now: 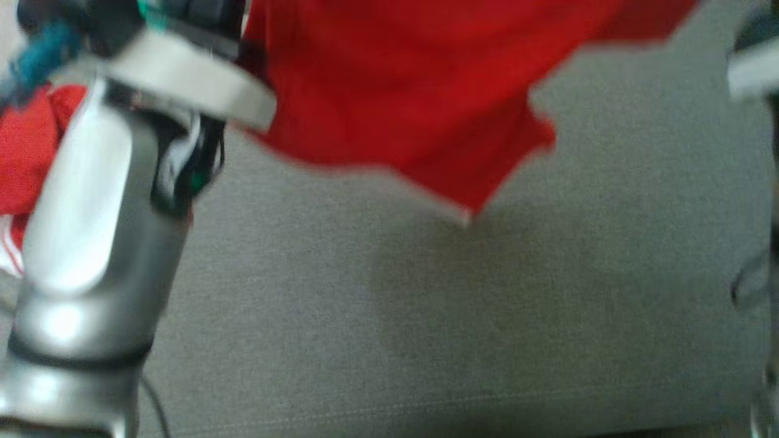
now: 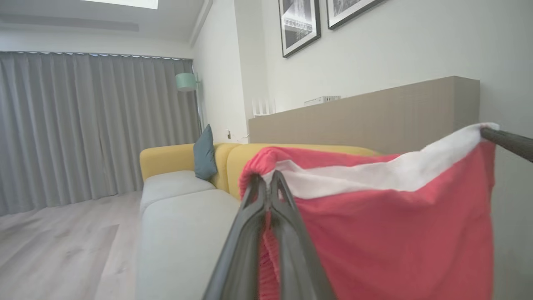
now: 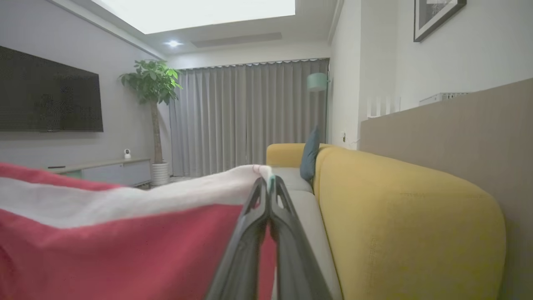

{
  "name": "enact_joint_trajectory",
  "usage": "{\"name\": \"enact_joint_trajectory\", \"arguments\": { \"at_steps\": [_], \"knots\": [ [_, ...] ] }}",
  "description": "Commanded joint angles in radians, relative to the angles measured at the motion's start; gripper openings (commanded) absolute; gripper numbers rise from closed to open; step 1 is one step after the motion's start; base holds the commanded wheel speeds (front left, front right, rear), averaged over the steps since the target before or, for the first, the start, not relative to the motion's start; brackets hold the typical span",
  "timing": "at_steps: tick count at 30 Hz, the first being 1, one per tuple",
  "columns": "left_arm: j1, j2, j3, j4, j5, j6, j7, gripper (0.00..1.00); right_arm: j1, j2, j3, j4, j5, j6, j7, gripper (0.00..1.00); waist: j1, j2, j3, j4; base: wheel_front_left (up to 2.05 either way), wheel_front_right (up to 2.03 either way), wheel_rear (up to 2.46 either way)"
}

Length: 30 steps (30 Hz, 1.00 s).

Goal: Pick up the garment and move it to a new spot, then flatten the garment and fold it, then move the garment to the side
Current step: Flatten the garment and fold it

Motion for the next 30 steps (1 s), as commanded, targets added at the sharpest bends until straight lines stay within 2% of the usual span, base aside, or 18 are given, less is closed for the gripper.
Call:
{"name": "enact_joint_trajectory", "arguments": {
  "at_steps": [1, 7, 10, 14, 23, 26, 30],
  "knots": [
    [-0.101, 0.017, 0.050, 0.022, 0.004, -0.013, -0.031, 0.00, -0.093, -0.003, 0.030, 0.009, 0.017, 0.004, -0.025, 0.00, -0.0002, 0.0000, 0.023, -0.012, 0.00, 0.00, 0.00],
    [-0.334, -0.035, 0.065, 0.413, 0.002, -0.060, -0.222, 0.00, -0.371, 0.037, 0.134, 0.361, 0.009, 0.004, -0.177, 0.00, -0.0002, 0.0000, 0.061, -0.035, 0.00, 0.00, 0.00],
    [-0.389, -0.056, 0.060, 0.599, 0.009, -0.073, -0.247, 0.00, -0.458, 0.080, 0.198, 0.537, 0.010, 0.004, -0.226, 0.00, -0.0002, 0.0000, 0.078, -0.052, 0.00, 0.00, 0.00],
    [-0.396, -0.080, 0.062, 0.801, 0.001, -0.087, -0.256, 0.00, -0.500, 0.145, 0.273, 0.728, 0.043, 0.004, -0.281, 0.00, -0.0002, 0.0000, 0.114, -0.069, 0.00, 0.00, 0.00],
    [-0.298, -0.130, 0.104, 1.017, -0.026, -0.087, -0.257, 0.00, -0.420, 0.203, 0.428, 0.932, 0.165, 0.004, -0.356, 0.00, -0.0002, 0.0000, 0.202, -0.072, 0.00, 0.00, 0.00],
    [-0.276, -0.141, 0.106, 1.027, -0.022, -0.078, -0.257, 0.00, -0.379, 0.198, 0.485, 0.935, 0.206, 0.004, -0.376, 0.00, -0.0002, 0.0000, 0.222, -0.065, 0.00, 0.00, 0.00],
    [-0.182, -0.151, 0.085, 0.967, 0.016, -0.065, -0.257, 0.00, -0.269, 0.147, 0.556, 0.884, 0.264, 0.004, -0.403, 0.00, -0.0002, 0.0000, 0.203, -0.049, 0.00, 0.00, 0.00]
  ]
}}
